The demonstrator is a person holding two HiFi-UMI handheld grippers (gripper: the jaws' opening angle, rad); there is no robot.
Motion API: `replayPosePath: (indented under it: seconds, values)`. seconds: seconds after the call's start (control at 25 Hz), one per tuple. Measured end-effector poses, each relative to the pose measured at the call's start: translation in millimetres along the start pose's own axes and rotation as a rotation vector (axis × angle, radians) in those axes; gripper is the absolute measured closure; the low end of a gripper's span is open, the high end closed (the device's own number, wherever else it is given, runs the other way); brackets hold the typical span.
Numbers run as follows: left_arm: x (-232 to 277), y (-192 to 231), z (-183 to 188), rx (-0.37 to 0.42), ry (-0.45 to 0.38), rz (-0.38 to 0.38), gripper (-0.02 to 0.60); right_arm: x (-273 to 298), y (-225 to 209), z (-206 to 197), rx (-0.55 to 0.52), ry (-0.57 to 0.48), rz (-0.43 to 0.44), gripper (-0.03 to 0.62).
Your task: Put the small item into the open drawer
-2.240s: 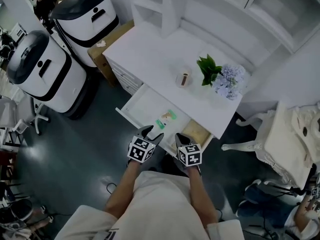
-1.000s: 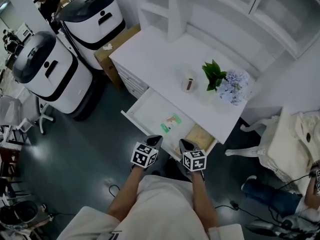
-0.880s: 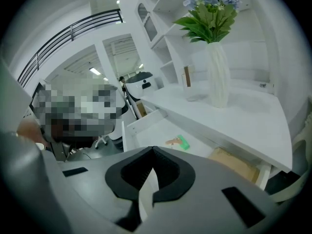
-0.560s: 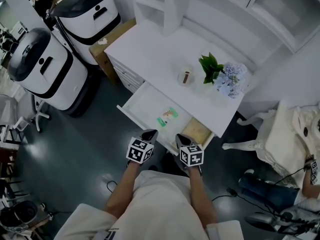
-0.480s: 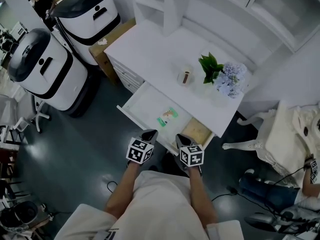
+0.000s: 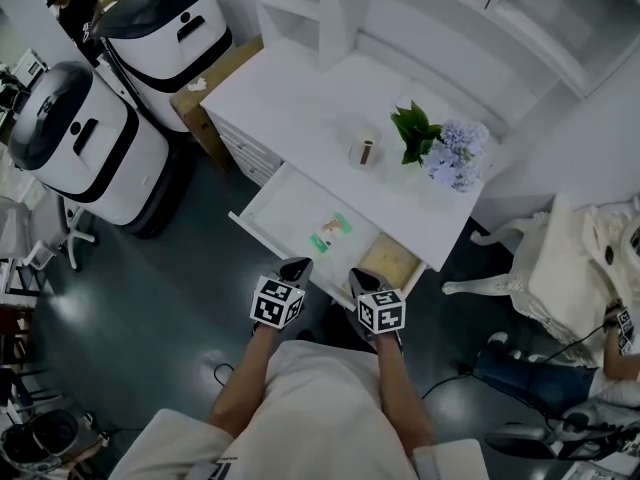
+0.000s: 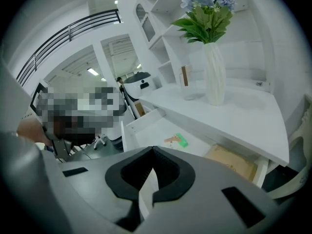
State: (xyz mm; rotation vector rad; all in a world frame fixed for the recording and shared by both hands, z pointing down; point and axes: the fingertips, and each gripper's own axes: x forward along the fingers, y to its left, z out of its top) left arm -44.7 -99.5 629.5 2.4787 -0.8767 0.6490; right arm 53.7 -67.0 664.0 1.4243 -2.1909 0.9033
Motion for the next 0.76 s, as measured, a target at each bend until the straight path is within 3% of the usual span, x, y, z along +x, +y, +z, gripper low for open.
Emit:
replayPosePath:
  seconds: [0.76]
  values:
    - [-3.0,3.2,-3.0,0.005,0.007,-0.013,0.566,5.1,4.7,0.4,-0.039,0.014,-0.011,0.569]
